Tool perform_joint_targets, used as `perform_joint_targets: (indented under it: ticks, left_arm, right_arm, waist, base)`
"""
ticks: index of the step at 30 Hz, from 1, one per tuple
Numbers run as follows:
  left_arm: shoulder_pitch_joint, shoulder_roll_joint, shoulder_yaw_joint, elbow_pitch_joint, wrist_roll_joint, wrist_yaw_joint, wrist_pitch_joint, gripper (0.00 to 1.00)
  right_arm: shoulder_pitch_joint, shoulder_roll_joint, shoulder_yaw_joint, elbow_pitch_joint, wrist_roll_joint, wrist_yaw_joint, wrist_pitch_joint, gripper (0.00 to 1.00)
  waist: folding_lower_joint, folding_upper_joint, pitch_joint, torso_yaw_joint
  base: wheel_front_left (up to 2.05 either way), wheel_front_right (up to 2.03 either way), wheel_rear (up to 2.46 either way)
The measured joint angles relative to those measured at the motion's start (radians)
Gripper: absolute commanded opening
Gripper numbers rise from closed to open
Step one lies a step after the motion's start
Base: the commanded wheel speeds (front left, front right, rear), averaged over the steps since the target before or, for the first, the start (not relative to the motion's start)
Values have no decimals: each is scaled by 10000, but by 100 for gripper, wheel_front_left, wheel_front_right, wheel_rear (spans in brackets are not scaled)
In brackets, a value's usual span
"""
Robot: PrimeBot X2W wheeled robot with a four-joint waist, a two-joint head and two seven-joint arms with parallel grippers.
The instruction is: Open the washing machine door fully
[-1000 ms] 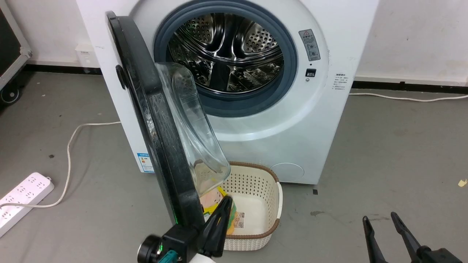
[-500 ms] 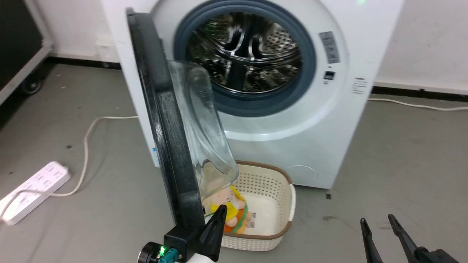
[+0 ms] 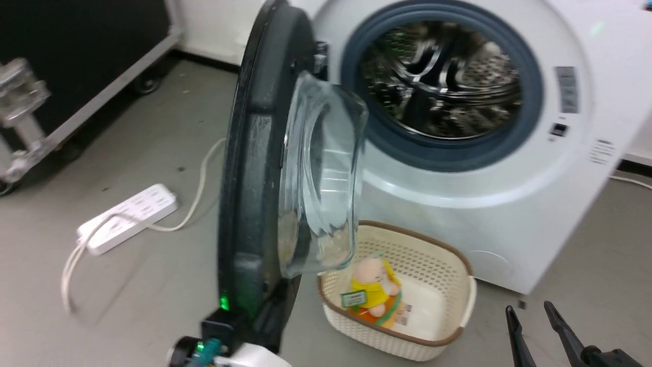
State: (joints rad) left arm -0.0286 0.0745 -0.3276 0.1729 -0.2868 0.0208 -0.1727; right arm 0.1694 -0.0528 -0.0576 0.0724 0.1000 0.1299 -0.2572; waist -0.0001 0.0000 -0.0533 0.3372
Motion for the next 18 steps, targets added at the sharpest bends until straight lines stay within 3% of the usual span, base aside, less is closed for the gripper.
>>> perform_joint_targets:
  ticks: [6, 10, 18]
  left_arm:
    - [-576, 558, 926, 265, -355, 155, -35, 0]
    - [-1141, 857, 1755, 460, -769, 328, -203, 0]
    - [-2320, 1747, 3317, 1317, -1638, 224, -554, 0]
  right_arm:
    - [-121, 4, 161, -19, -92, 0, 0, 100]
    - [-352, 2, 161, -100, -403, 0, 0, 100]
    - [-776, -2, 59, -244, -1154, 0, 0, 100]
  waist:
    - [0, 0, 395, 621]
    - [2, 0, 1032, 724]
    - [4, 0, 2304, 742]
  base:
    - [0, 0, 0]
    - [0, 0, 0]
    - [0, 0, 0]
